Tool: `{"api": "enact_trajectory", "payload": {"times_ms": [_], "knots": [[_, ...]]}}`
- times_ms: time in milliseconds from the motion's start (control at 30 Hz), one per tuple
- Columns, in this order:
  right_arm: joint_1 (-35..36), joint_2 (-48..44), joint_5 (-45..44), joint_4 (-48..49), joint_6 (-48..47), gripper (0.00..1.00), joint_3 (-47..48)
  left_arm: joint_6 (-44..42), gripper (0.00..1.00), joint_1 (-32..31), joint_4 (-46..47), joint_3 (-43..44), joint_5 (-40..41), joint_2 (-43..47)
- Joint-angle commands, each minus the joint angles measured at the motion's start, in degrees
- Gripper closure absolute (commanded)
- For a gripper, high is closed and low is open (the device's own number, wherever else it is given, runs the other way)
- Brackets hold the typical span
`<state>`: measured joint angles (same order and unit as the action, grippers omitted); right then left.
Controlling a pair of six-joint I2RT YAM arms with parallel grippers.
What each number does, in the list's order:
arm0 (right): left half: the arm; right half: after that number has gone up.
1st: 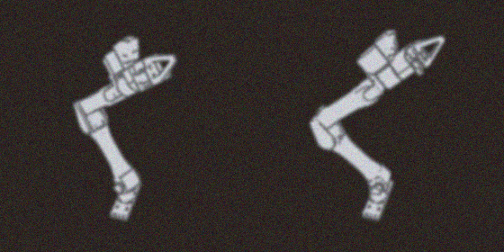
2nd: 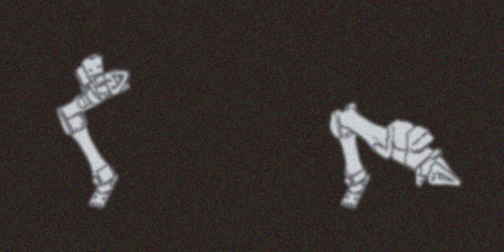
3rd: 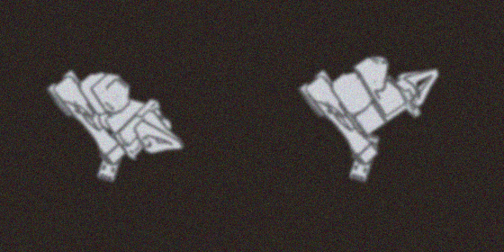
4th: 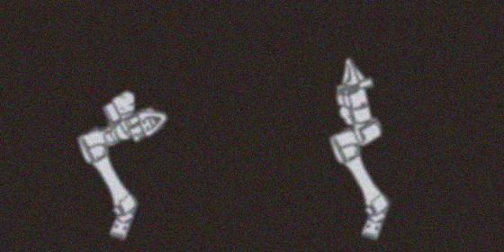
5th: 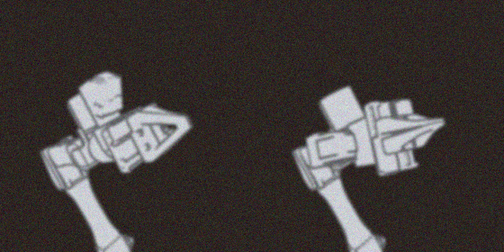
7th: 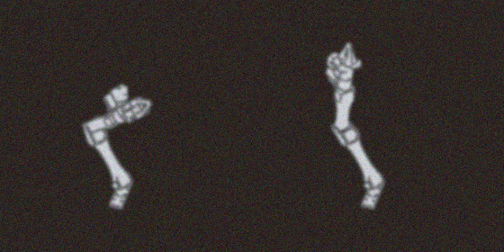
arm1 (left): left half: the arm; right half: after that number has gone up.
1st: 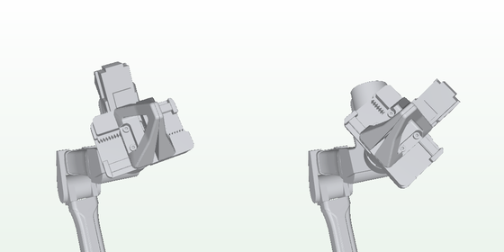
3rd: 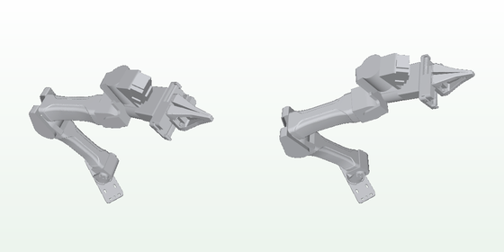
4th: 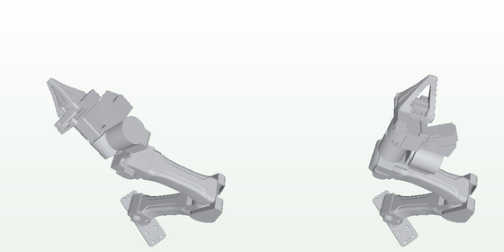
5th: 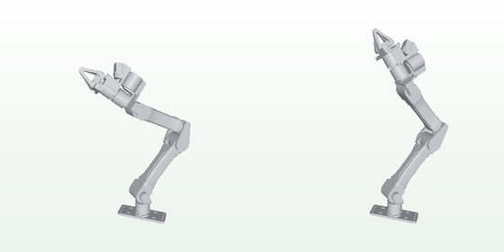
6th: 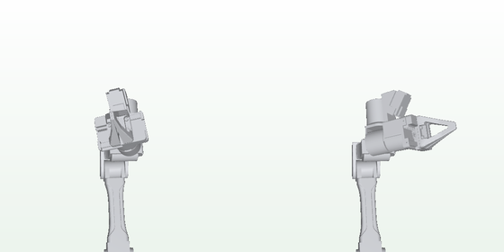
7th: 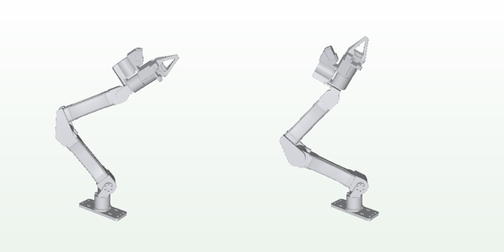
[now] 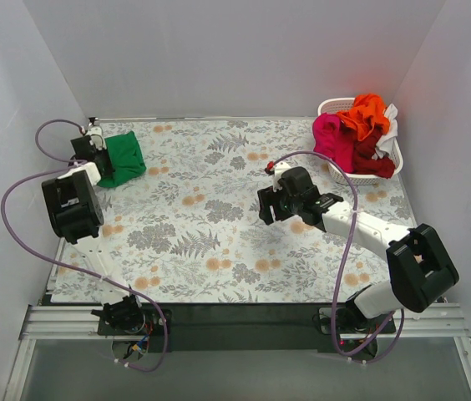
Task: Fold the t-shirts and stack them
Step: Neatly place the folded tshirt to the corner
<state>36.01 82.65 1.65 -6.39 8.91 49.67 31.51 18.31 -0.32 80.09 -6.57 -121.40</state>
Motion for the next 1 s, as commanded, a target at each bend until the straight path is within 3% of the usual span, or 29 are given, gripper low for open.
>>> {"api": "enact_trajectory", "payload": {"times_ms": [0,267,533,867,967], "knots": [[-0.2,-2.5,2.0,2.8,0.4,0.38,-1.3,-1.9,1.0,0.0,6.3,-1.1,0.9,0.6],[-0.2,-5.6,4.2,3.9,1.0,0.37,-2.9,-2.9,1.0,0.0,9.0,2.2,1.5,-3.9],[-0.1,-8.0,4.2,3.8,1.3,0.37,-3.8,-11.2,1.0,1.7,-1.2,8.6,-3.6,-8.4],[-0.2,-9.1,4.2,3.8,1.5,0.36,-4.3,-14.0,1.0,1.9,-6.0,11.9,-2.4,-10.4],[-0.1,-9.1,4.2,3.9,1.4,0.35,-4.3,-10.9,0.75,1.8,-5.4,13.5,2.2,-10.1]]}}
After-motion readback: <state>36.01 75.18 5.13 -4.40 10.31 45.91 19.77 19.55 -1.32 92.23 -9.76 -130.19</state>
